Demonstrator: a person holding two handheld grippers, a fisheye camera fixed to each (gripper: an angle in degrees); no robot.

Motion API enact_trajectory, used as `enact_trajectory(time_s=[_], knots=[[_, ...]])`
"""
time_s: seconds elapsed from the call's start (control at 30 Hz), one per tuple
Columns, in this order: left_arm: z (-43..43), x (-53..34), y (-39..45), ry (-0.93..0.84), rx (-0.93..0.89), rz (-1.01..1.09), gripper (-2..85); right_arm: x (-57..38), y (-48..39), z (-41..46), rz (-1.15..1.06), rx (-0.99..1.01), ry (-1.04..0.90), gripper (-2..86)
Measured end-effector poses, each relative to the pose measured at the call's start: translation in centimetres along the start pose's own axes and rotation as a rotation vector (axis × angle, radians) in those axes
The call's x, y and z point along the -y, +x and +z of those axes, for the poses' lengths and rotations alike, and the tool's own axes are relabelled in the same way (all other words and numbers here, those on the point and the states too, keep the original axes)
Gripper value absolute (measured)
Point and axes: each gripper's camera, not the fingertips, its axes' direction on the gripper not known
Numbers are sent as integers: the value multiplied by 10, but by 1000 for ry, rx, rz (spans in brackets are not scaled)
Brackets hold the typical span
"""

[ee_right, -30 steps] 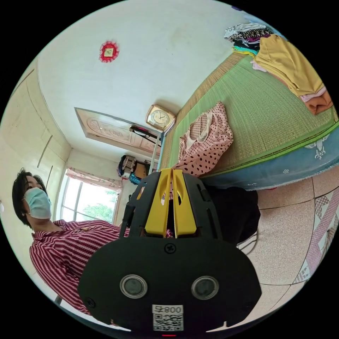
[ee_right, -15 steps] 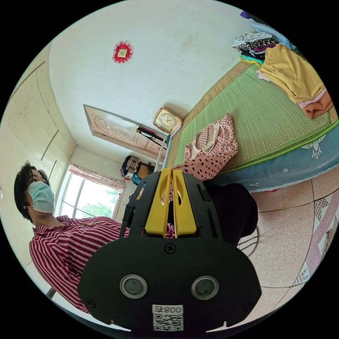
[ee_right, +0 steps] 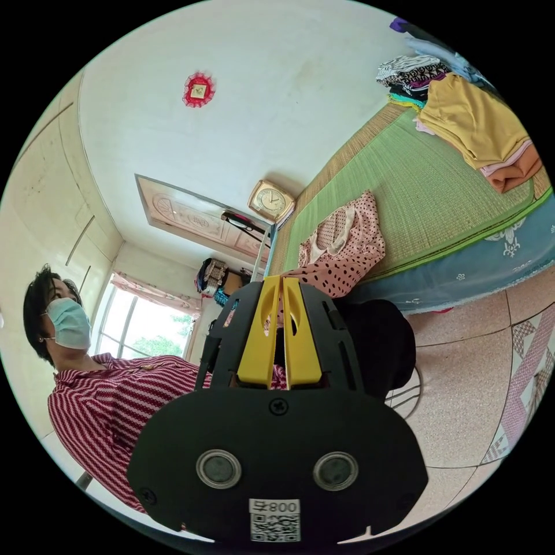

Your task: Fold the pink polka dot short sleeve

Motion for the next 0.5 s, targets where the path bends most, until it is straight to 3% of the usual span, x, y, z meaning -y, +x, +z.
enact_trajectory(time_s=[0.5], knots=[[-10,39,53,4,12,-1,5,8,28,43,11,-32,-15,3]])
